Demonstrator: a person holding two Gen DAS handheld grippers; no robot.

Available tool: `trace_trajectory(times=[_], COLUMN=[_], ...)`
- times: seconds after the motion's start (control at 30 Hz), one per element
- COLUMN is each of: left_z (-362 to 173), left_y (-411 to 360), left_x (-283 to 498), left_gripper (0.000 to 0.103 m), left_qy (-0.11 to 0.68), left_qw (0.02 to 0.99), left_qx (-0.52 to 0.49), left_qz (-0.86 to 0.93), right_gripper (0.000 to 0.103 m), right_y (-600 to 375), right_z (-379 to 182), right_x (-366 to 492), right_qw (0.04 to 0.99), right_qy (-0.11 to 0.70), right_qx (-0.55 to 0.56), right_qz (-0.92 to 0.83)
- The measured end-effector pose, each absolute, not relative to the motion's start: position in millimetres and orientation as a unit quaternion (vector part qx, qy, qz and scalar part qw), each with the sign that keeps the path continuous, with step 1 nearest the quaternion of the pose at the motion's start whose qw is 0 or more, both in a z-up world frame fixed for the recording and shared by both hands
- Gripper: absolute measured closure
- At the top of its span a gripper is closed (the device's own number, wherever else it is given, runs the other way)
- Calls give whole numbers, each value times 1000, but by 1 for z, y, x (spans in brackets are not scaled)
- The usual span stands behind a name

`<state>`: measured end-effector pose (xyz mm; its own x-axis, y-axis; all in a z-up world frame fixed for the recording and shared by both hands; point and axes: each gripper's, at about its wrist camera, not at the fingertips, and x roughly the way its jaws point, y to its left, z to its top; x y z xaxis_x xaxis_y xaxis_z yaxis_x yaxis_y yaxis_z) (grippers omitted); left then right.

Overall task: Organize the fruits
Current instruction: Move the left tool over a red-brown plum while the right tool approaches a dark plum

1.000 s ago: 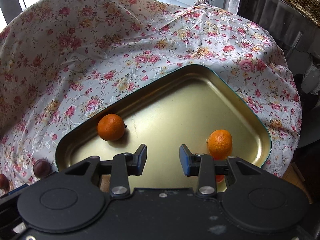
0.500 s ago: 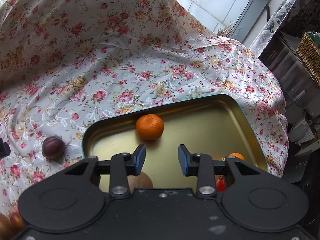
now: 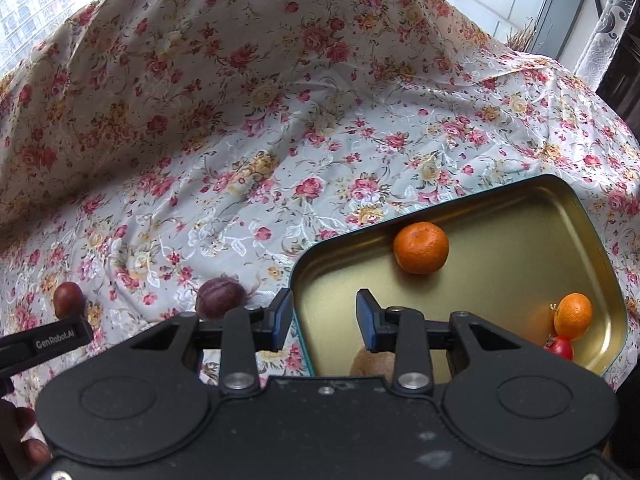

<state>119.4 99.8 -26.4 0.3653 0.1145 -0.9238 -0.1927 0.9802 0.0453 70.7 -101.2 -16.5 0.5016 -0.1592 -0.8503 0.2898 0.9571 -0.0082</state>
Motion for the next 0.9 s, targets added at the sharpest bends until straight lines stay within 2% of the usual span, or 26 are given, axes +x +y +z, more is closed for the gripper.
trace_trajectory(times=[0.33,0.9], left_z=[-28,-30], left_y=[110,156], left_x=[117,133], left_gripper=[31,32], left_qy=[561,552], left_qw=[821,819], left_qx=[-58,-107], left_qz=[91,113], right_gripper=[65,65], right_y=[-92,-74], right_z=[-17,-28], right_x=[73,111], right_qw=[866,860], right_qy=[478,489], right_qx=[140,148], right_qz=[-36,-12])
